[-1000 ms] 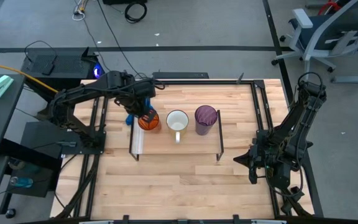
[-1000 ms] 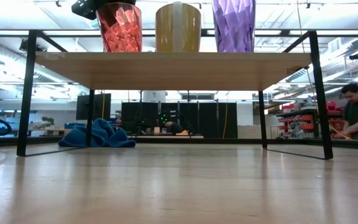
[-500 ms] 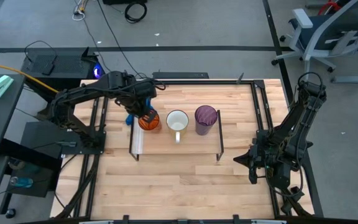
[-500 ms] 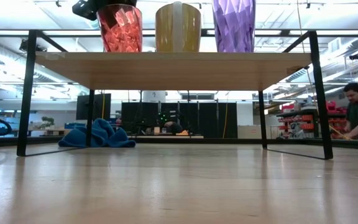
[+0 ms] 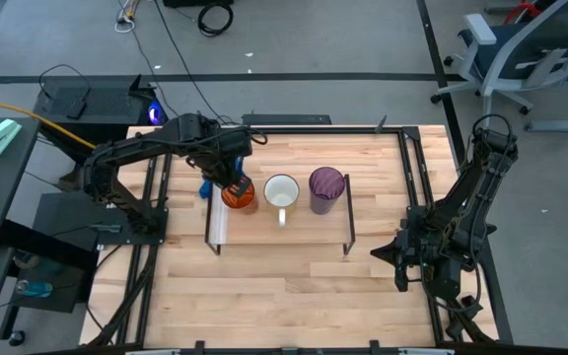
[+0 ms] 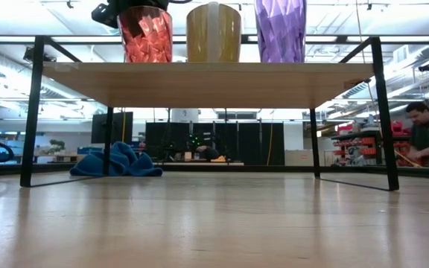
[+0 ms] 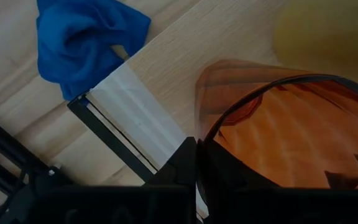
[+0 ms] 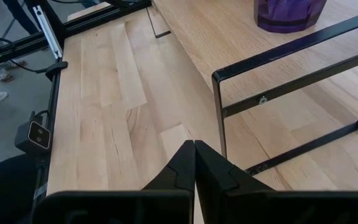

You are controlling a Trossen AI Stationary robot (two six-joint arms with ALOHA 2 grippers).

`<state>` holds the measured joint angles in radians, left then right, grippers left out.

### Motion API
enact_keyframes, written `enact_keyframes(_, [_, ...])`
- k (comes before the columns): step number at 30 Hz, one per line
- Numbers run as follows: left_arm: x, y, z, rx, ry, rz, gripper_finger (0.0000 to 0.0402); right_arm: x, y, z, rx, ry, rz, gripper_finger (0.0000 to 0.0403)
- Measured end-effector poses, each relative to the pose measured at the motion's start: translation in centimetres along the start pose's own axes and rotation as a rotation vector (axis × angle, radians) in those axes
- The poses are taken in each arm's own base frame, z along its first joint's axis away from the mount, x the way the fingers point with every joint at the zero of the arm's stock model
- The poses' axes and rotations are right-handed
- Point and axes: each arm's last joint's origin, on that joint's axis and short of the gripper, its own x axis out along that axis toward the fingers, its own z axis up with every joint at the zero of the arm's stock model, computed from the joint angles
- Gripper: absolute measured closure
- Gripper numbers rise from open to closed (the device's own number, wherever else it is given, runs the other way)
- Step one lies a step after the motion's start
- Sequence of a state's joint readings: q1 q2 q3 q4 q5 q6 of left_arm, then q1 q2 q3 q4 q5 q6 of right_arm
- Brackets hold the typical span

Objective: Stack small to large cups/mugs on shelf
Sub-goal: Put the orange cup on the shelf

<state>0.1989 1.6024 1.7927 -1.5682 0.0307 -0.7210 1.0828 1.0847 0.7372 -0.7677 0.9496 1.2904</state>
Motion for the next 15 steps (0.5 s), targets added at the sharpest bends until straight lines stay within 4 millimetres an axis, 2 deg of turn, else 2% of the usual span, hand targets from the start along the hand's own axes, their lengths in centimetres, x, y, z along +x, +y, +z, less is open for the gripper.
enact_keyframes(10, [0.02,-0.02,-0.05,0.011,0.015,-0.011,0.0378,0.00,0.00,0.00,0.023,0.000,0.000,0.0392])
enact_keyframes(15, [-0.05,0.04,-0.09,0.012,0.013,-0.012,0.0360,0.00,0.00,0.00,0.024,0.000,0.000,0.0392])
